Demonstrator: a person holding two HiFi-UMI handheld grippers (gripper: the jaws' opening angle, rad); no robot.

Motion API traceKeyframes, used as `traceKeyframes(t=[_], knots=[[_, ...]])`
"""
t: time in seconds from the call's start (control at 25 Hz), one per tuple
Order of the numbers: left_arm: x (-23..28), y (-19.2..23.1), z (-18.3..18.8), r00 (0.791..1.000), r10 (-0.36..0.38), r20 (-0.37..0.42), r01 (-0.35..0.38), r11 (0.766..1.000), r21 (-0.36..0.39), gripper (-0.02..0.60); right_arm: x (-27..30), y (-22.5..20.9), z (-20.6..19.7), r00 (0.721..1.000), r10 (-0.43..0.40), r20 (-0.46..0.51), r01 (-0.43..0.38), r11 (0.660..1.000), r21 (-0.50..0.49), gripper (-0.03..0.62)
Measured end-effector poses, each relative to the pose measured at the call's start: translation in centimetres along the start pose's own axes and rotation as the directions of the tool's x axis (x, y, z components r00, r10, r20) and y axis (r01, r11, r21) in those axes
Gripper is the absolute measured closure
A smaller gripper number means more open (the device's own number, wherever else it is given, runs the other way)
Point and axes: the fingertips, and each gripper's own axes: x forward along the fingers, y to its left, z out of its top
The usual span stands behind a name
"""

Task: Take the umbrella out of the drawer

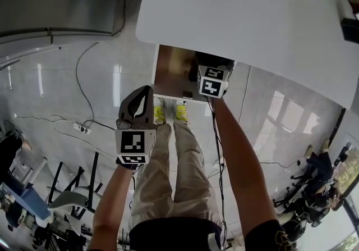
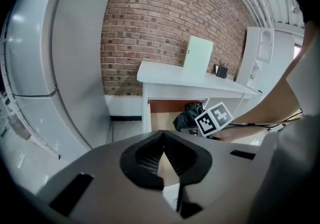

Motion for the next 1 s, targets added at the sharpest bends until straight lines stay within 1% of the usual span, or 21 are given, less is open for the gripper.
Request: traceKeyframes(t=[0.08,0.16,0.32,0.44,0.52,0.68,0.76,0.88,1.0], knots=[[-0.1,0.0,-0.2,1.000,0.000,-0.001,0.000,1.000,0.002,0.563,-0.1,-0.2,0.0,1.000,-0.007,-0.005,0.007,1.000,0.005,0.159],[-0.3,-0.1,-0.3,1.000,0.002,-0.003,-0.002,1.000,0.001,0.563,-0.3,-0.7,0.0,1.000,-0.016,-0.020,0.016,1.000,0.017,0.238],[-0.7,-0.6,-0.2,1.000,0.006,0.000,-0.006,1.000,-0.011,0.563,-0.7,-1.3,-0.3,0.999,-0.003,-0.048,0.005,0.999,0.040,0.281],[-1.1,-1.2,0.0,1.000,0.002,0.004,-0.002,1.000,-0.015,0.563,-1.3,-1.6,-0.4,0.999,0.017,-0.043,-0.013,0.995,0.096,0.321],[-1.5,-1.6,0.2,1.000,-0.006,0.005,0.006,1.000,-0.009,0.563,-1.9,-1.2,-0.1,0.999,0.040,-0.026,-0.037,0.994,0.101,0.332],[-2.3,-2.2,1.0,1.000,-0.013,0.006,0.013,1.000,0.004,0.563,-4.4,0.9,0.9,0.995,0.101,0.008,-0.101,0.995,0.014,0.347],[-3.1,-2.5,1.7,1.000,-0.013,0.010,0.013,1.000,0.008,0.563,-6.4,2.0,1.5,0.991,0.132,0.027,-0.132,0.991,-0.013,0.349],[-4.4,-2.7,2.9,1.000,-0.015,0.018,0.014,1.000,0.012,0.563,-9.3,3.1,2.6,0.983,0.171,0.063,-0.172,0.985,0.006,0.349],[-6.4,-2.6,3.8,1.000,0.001,0.027,0.000,1.000,-0.008,0.563,-12.0,3.3,2.9,0.981,0.183,0.061,-0.186,0.982,0.038,0.349]])
